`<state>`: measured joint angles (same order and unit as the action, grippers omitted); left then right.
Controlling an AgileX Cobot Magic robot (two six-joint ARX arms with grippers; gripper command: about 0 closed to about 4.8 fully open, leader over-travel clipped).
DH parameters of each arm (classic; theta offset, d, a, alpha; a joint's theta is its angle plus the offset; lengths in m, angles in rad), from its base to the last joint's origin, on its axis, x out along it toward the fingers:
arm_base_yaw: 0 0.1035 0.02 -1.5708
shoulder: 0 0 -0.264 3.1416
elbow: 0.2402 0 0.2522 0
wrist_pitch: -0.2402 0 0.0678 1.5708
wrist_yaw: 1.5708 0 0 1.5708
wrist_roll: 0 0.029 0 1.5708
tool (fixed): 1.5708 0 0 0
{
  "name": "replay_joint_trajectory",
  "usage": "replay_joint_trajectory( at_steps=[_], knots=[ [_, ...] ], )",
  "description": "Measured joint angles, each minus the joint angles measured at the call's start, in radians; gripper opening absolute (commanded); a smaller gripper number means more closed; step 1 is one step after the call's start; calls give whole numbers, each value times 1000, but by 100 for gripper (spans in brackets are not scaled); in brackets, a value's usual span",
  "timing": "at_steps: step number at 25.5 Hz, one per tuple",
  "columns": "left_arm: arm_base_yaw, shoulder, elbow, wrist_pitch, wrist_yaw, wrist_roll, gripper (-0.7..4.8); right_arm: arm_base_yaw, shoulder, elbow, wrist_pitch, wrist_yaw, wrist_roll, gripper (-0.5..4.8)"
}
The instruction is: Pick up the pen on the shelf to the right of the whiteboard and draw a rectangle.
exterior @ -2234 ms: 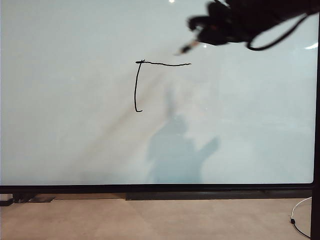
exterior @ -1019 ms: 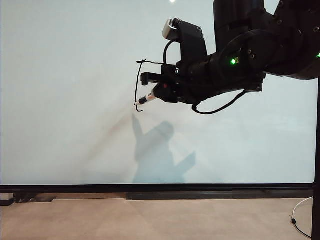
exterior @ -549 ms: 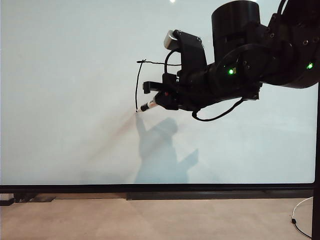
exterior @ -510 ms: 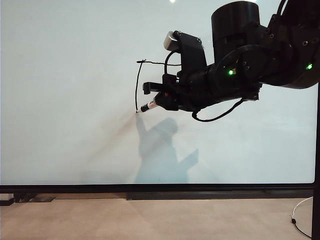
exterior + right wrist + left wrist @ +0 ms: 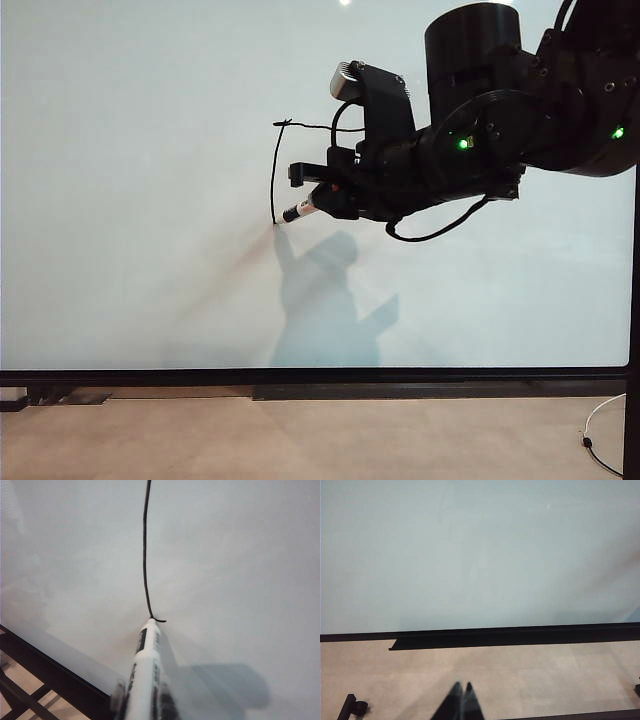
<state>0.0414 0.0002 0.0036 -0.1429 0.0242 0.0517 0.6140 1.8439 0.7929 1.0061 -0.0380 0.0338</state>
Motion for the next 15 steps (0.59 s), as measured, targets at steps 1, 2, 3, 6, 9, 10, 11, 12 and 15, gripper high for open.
replay_joint_trajectory(
  at_steps=[1, 2, 3, 6, 9, 10, 11, 12, 15],
  knots=[
    [0, 0, 0, 0, 0, 0, -5, 0, 0, 0, 0, 3, 0, -8],
    [0, 0, 0, 0, 0, 0, -5, 0, 0, 0, 0, 5, -1, -8],
    [0, 0, 0, 0, 0, 0, -5, -1, 0, 0, 0, 6, -1, -8],
    [0, 0, 0, 0, 0, 0, -5, -6, 0, 0, 0, 5, -3, -8],
    [0, 0, 0, 0, 0, 0, -5, -9, 0, -3, 0, 3, -5, -8],
    [0, 0, 0, 0, 0, 0, -5, -11, 0, -3, 0, 0, -5, -8],
    [0, 0, 0, 0, 0, 0, -5, -14, 0, -4, 1, -1, -5, -8],
    [0, 0, 0, 0, 0, 0, -5, -17, 0, -6, 2, -5, -5, -8],
    [0, 0, 0, 0, 0, 0, -5, -21, 0, -10, 7, 0, -5, -8]
  ],
)
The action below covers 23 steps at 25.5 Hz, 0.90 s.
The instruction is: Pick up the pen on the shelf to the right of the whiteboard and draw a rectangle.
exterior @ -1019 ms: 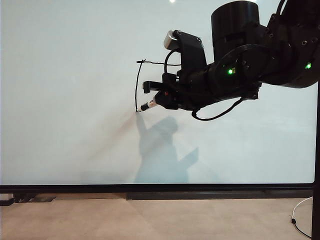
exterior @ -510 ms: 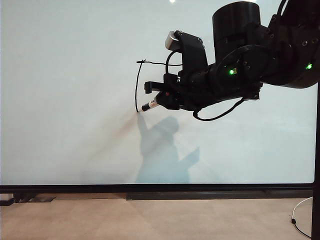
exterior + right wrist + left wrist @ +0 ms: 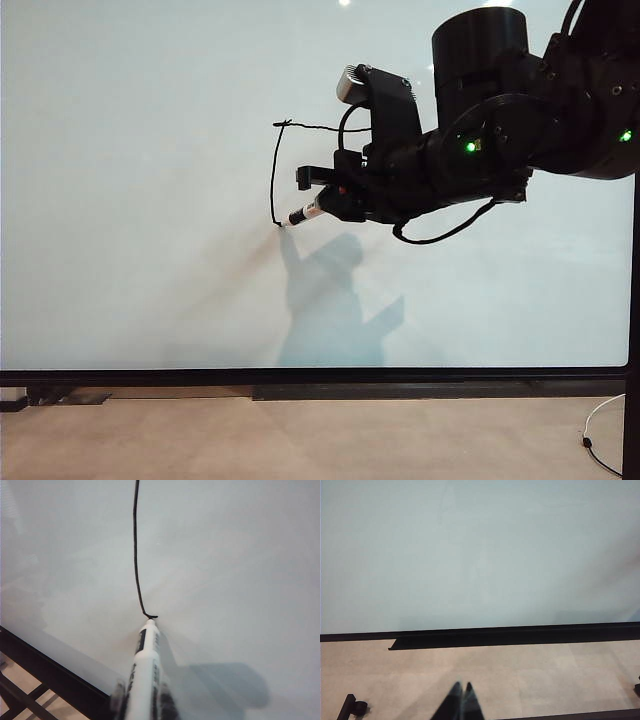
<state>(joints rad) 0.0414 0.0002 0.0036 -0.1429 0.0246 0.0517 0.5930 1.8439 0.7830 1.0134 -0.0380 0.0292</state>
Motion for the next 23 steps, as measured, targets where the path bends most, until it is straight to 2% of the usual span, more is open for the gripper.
replay_joint_trajectory(
  at_steps=[23],
  knots=[
    [0, 0, 0, 0, 0, 0, -5, -74, -48, -97, 67, -8, 6, -8]
  ],
)
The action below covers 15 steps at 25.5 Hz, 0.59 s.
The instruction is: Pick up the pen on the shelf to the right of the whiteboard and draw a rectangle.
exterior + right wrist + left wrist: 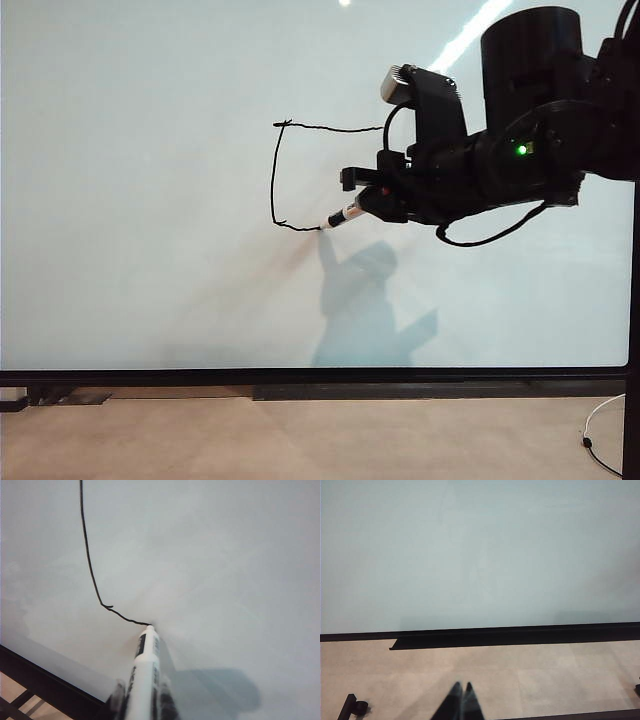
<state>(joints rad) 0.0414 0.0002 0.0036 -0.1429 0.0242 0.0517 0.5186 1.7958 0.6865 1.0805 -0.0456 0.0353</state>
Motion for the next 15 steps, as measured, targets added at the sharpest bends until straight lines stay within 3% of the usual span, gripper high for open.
replay_joint_trajectory(
  at_steps=[15],
  knots=[
    [0, 0, 0, 0, 0, 0, -5, -78, -70, -90, 21, 5, -7, -8]
  ],
)
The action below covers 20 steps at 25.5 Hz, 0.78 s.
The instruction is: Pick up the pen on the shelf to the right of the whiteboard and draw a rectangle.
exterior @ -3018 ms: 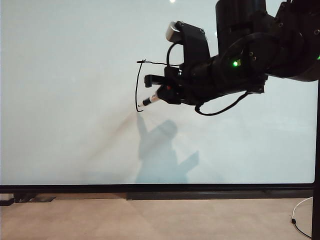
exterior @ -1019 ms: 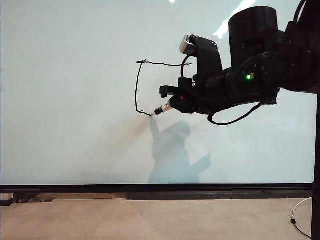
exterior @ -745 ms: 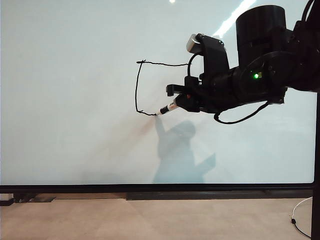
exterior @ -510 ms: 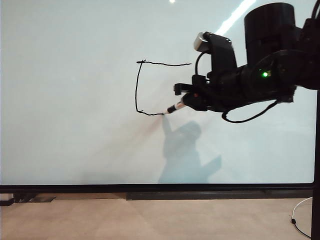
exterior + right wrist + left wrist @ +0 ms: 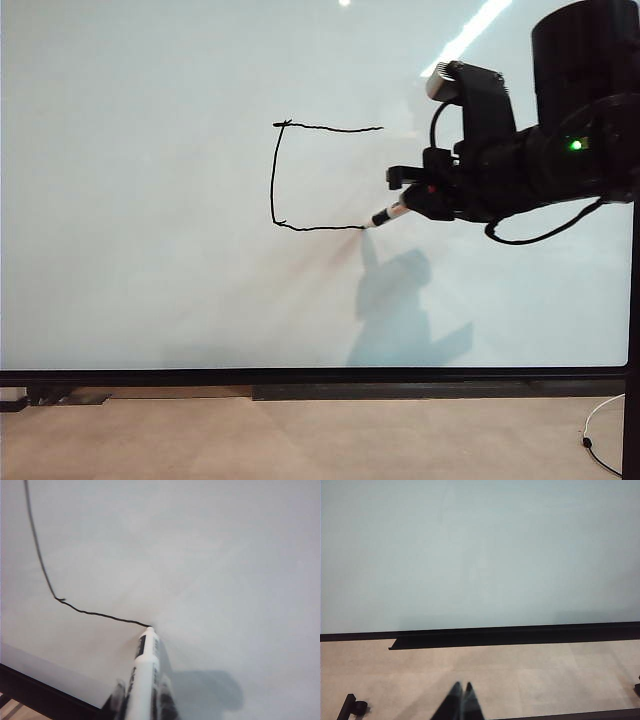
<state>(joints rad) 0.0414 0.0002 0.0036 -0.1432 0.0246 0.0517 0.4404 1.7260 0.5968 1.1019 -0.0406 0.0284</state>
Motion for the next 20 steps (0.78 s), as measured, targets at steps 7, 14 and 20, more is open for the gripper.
replay_joint_trajectory(
  at_steps=[7, 14, 20],
  knots=[
    [0, 0, 0, 0, 0, 0, -5, -31, -34, -42, 11, 15, -3, -8],
    [0, 0, 0, 0, 0, 0, -5, -29, -54, -69, 38, -2, -3, -8],
    [0, 0, 0, 0, 0, 0, -5, 119, -232, -108, -63, 18, -173, -8]
  ],
)
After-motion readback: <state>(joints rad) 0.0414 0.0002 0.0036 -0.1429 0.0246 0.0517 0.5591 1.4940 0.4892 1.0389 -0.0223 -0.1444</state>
